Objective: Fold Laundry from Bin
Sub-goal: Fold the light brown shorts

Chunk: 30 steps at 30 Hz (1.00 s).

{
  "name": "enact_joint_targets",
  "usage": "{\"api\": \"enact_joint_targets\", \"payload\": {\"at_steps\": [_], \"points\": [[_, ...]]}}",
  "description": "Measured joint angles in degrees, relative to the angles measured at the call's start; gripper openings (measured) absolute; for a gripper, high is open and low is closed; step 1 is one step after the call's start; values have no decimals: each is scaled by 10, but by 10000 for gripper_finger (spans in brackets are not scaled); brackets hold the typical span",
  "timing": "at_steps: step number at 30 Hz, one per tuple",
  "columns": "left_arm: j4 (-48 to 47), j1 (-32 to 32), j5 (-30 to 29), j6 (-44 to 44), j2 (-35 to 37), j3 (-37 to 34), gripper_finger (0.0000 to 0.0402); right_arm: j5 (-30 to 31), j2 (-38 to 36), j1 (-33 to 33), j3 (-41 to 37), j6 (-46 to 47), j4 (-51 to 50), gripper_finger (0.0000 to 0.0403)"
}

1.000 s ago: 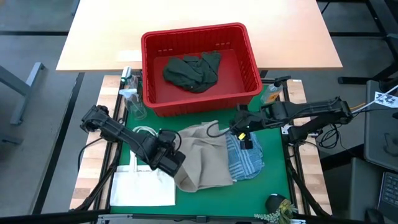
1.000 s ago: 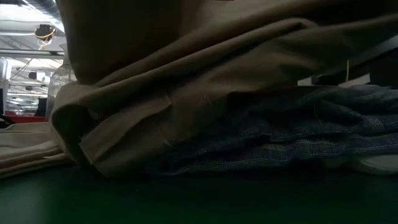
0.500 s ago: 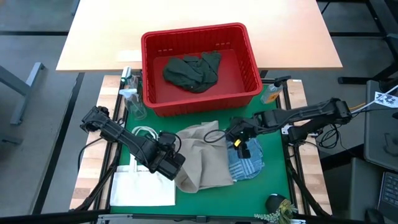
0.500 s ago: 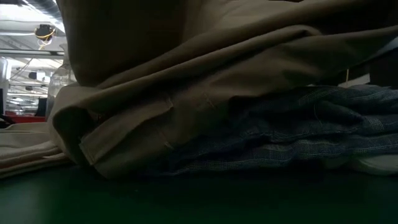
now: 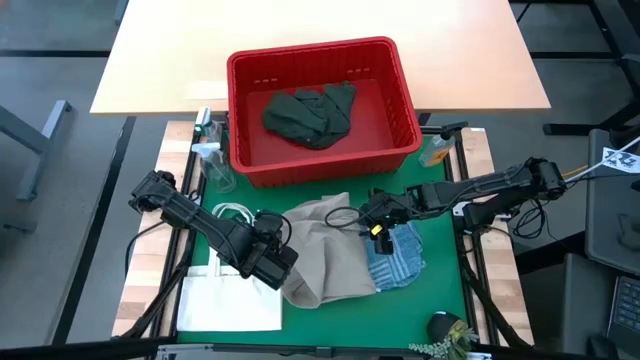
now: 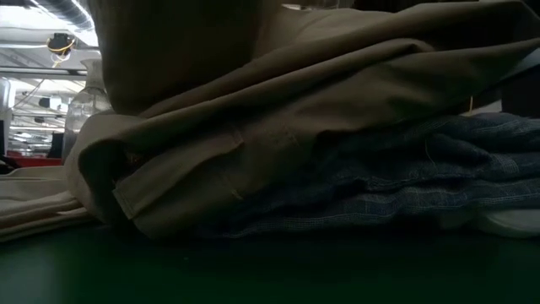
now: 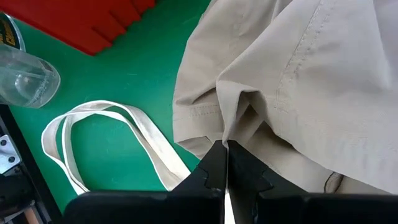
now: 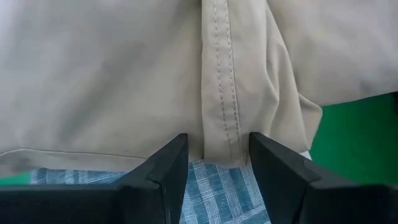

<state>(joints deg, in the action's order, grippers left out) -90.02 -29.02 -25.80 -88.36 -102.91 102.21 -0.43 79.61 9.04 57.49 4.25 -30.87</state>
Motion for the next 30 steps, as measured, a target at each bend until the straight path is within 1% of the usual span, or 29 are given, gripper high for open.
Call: {"api": "enact_joint_targets", "payload": {"at_steps": [3, 6, 14, 15, 18, 20, 23, 24, 26, 30], "points": [[0, 0, 0, 0, 0, 0, 0, 3, 0, 0, 0, 0, 0, 160], [0, 0, 0, 0, 0, 0, 0, 3, 0, 0, 0, 0, -1, 131], [0, 0, -4, 4, 0, 0, 2, 3, 0, 0, 0, -2, -1, 12], [0, 0, -5, 4, 0, 0, 5, 3, 0, 0, 0, -3, -1, 7], [0, 2, -6, 4, 0, 0, 23, 3, 0, 0, 0, -2, -1, 19], [0, 2, -6, 4, 0, 0, 40, 3, 0, 0, 0, -2, -2, 20], [0, 2, -1, 0, 0, 0, 70, 3, 0, 0, 0, -2, -2, 6], [0, 2, -2, -14, 0, 0, 79, 3, 0, 0, 0, -2, -2, 4], [4, 4, -16, -36, 1, 0, 91, 3, 0, 0, 0, -2, -2, 7], [6, -5, -59, -30, 11, 17, 92, 3, 0, 0, 0, -2, -5, 8]]}}
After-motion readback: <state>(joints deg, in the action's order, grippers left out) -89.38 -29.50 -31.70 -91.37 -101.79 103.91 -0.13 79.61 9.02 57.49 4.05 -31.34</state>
